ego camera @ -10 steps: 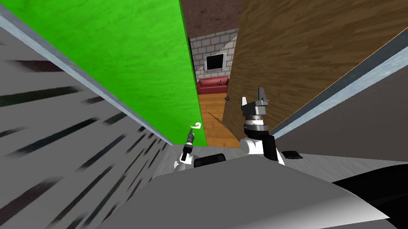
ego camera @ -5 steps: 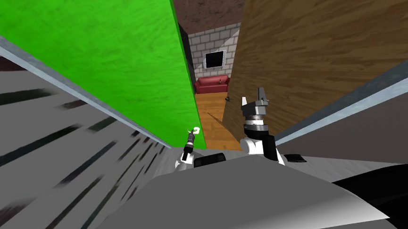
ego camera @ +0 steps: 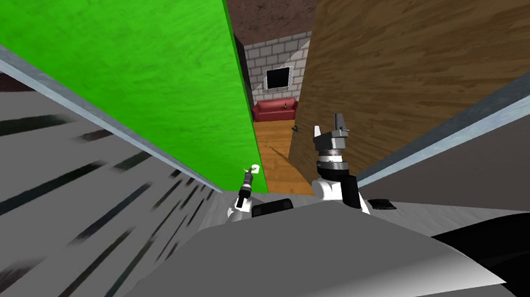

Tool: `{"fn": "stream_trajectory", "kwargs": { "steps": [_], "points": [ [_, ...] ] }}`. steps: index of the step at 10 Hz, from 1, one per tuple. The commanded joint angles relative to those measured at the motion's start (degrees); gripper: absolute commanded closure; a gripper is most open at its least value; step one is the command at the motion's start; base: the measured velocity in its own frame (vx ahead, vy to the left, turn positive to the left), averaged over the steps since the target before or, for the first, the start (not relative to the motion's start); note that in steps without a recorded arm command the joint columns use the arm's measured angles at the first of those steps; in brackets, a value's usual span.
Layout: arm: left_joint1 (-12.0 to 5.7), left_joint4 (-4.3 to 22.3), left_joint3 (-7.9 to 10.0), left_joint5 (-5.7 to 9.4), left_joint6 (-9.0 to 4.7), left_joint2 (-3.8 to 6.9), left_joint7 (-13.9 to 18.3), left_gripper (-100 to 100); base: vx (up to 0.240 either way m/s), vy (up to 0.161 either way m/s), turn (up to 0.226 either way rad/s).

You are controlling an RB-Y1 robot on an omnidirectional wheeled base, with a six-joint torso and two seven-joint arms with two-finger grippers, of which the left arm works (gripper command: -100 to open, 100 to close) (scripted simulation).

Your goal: Push the door open

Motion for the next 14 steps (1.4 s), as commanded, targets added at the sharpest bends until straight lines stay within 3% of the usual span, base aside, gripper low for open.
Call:
{"fn": "stream_trajectory", "kwargs": {
  "steps": [1, 6, 8, 14],
  "points": [
    [0.01, 0.02, 0.74, 0.41, 0.02, 0.8, -0.28, 100, 0.087, -0.057, 0.014],
    [0.04, 0.09, 2.81, 1.58, 0.08, 2.32, -1.07, 100, 0.153, -0.086, 0.038],
    [0.04, 0.09, 2.81, 1.58, 0.08, 2.32, -1.07, 100, 0.093, -0.035, 0.0],
    [0.07, 0.18, 5.71, 3.2, 0.16, 3.47, -2.18, 100, 0.13, -0.083, 0.051]
  ]
}}
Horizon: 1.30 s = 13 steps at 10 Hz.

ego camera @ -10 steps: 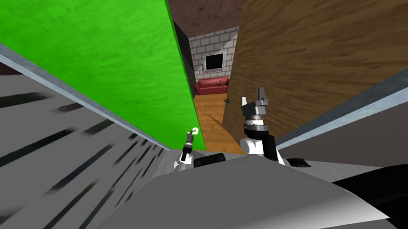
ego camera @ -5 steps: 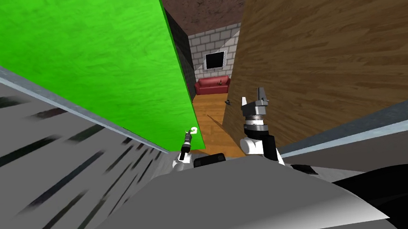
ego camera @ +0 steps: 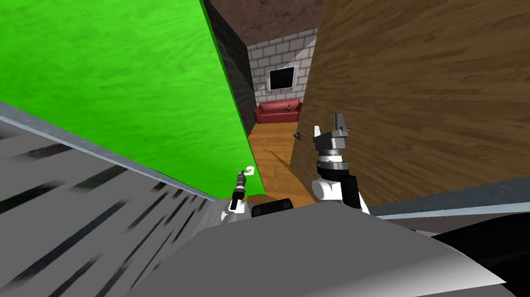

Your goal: Push the door open

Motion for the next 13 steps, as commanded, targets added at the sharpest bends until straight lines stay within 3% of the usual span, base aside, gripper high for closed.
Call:
{"fn": "stream_trajectory", "kwargs": {
  "steps": [1, 7, 13],
  "points": [
    [-0.93, 0.44, 1.8, 0.93, -0.39, 0.86, -0.57, 100, 0.17, -0.094, 0.039],
    [-0.9, 0.52, 4.31, 2.34, -0.32, 0.96, -1.53, 100, 0.131, -0.085, 0.049],
    [-0.85, 0.64, 8.12, 4.48, -0.21, -0.06, -2.99, 100, 0.175, -0.106, 0.069]
  ]
}}
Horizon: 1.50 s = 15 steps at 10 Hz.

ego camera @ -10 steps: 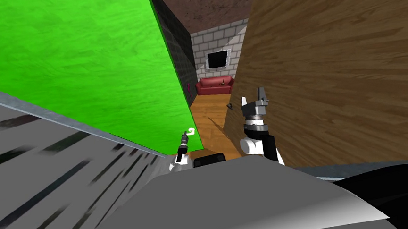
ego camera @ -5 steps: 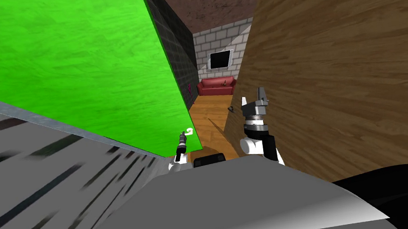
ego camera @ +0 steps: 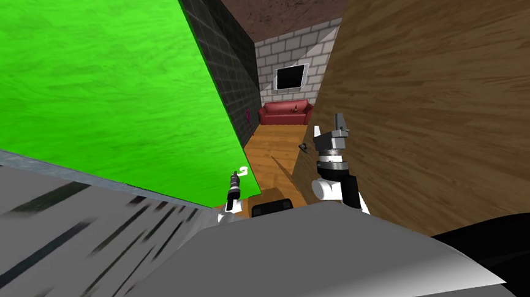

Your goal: Push the door open

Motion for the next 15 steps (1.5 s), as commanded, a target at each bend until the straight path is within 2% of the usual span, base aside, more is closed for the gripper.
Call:
{"fn": "stream_trajectory", "kwargs": {
  "steps": [1, 4, 6, 9, 10, 11, 12, 14, 15],
  "points": [
    [-0.73, 0.73, 0.97, 0.55, -0.91, -0.33, -0.38, 100, 0.178, -0.127, 0.058],
    [-0.71, 0.78, 2.43, 1.37, -0.87, -1.32, -0.94, 100, 0.159, -0.089, 0.064],
    [-0.4, 0.71, 3.57, 1.9, -0.91, 0.1, -1.41, 100, 0.098, -0.016, 0.048],
    [-0.44, 0.65, 4.32, 2.29, -0.97, 0.42, -2.03, 100, 0.175, -0.009, 0.033],
    [-0.5, 0.56, 5.27, 2.78, -1.04, 0.71, -2.83, 100, 0.178, -0.011, 0.036],
    [-0.5, 0.56, 5.27, 2.78, -1.04, 0.71, -2.83, 100, 0.174, -0.027, 0.035],
    [-0.56, 0.46, 6.4, 3.37, -1.13, 0.88, -3.77, 100, 0.207, -0.038, 0.074],
    [-0.56, 0.46, 6.4, 3.37, -1.13, 0.88, -3.77, 100, 0.139, 0.004, 0.025],
    [-0.63, 0.34, 7.64, 4.02, -1.23, 0.89, -4.8, 100, 0.141, -0.008, 0.068]
  ]
}}
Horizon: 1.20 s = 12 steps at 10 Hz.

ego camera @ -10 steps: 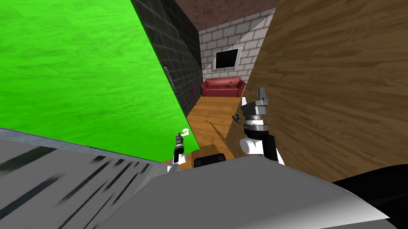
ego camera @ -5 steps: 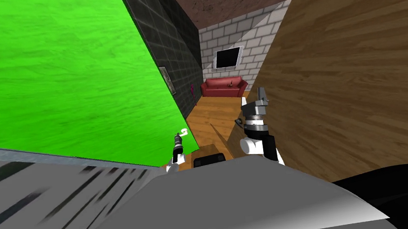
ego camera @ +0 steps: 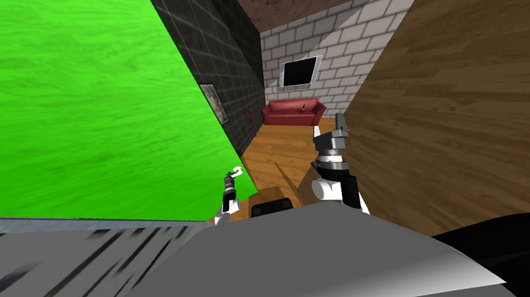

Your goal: Push the door open

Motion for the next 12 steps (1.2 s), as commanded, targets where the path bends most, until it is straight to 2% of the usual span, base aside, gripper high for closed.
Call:
{"fn": "stream_trajectory", "kwargs": {
  "steps": [1, 3, 4, 8, 11, 12],
  "points": [
    [-1.12, 1.66, 1.31, 0.62, -1.4, 0.9, -0.74, 100, 0.153, -0.006, 0.086],
    [-1.12, 1.66, 1.31, 0.62, -1.4, 0.9, -0.74, 100, 0.039, 0.005, -0.016],
    [-1.19, 1.54, 2.63, 1.3, -1.5, 0.72, -1.84, 100, 0.117, 0.006, 0.092],
    [-1.32, 1.32, 5.0, 2.53, -1.68, -0.11, -3.81, 100, 0.204, -0.031, 0.089],
    [-1.45, 1.11, 7.23, 3.7, -1.86, -1.61, -5.67, 100, 0.244, -0.022, 0.091],
    [-1.5, 1.04, 8.08, 4.14, -1.93, -2.42, -6.38, 100, 0.242, -0.042, 0.113]
  ]
}}
